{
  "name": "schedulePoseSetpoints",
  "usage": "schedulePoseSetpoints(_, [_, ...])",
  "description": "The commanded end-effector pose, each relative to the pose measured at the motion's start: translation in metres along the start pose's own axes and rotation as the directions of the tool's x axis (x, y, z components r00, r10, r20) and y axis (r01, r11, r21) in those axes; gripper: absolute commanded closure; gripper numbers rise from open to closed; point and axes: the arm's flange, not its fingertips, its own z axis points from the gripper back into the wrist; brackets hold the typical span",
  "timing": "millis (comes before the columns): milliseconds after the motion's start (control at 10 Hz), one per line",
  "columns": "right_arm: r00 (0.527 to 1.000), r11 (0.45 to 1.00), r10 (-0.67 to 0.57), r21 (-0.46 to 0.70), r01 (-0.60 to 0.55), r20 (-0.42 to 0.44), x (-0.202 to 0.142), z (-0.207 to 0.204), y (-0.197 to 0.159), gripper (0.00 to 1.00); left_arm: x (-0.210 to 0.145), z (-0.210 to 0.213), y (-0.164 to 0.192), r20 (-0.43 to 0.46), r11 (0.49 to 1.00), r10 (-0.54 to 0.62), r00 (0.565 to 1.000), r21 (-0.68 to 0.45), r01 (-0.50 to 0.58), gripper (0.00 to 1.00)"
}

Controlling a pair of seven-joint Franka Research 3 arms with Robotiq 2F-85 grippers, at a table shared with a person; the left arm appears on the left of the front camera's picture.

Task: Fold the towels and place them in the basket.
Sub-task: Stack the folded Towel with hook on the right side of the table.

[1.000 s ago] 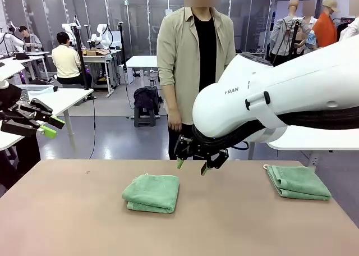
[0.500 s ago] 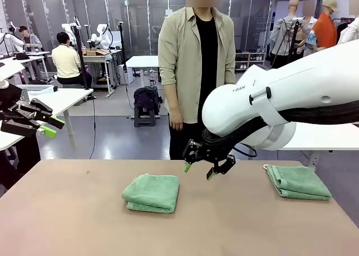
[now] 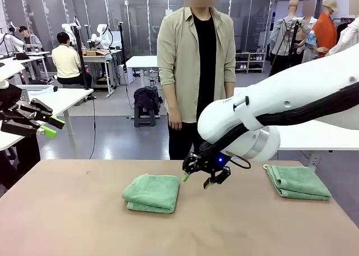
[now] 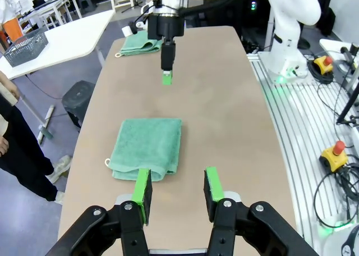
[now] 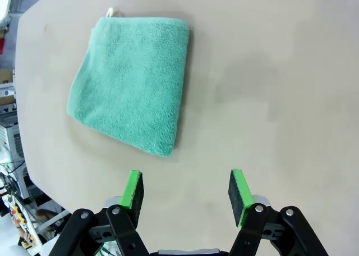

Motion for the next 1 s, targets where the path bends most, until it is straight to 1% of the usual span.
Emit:
schedulePoseSetpoints(0, [1.000,0.999,0.017,0.050,-0.018,0.023,0.015,-0.022,0.006,0.23,0.002,0.000,0.000,0.013,1.000,-0.007,1.000,0.007,0.007,0.50])
schedulePoseSetpoints(200, [0.998,0.998,-0.019,0.066,0.015,0.052,0.031,-0.038,0.012,0.23,0.002,0.000,0.000,0.013,1.000,-0.007,1.000,0.007,0.007,0.50])
schedulePoseSetpoints(400, [0.996,0.994,-0.080,0.075,0.077,0.044,0.044,-0.052,0.020,0.23,0.002,0.000,0.000,0.013,1.000,-0.007,1.000,0.007,0.007,0.50])
schedulePoseSetpoints(500, [0.993,0.993,-0.111,0.054,0.108,0.048,0.047,-0.060,0.022,0.23,0.002,0.000,0.000,0.013,1.000,-0.007,1.000,0.007,0.007,0.50])
schedulePoseSetpoints(900, [0.984,0.984,-0.178,0.032,0.177,0.005,0.055,-0.087,0.026,0.23,0.002,0.000,0.000,0.013,1.000,-0.007,1.000,0.007,0.007,0.50])
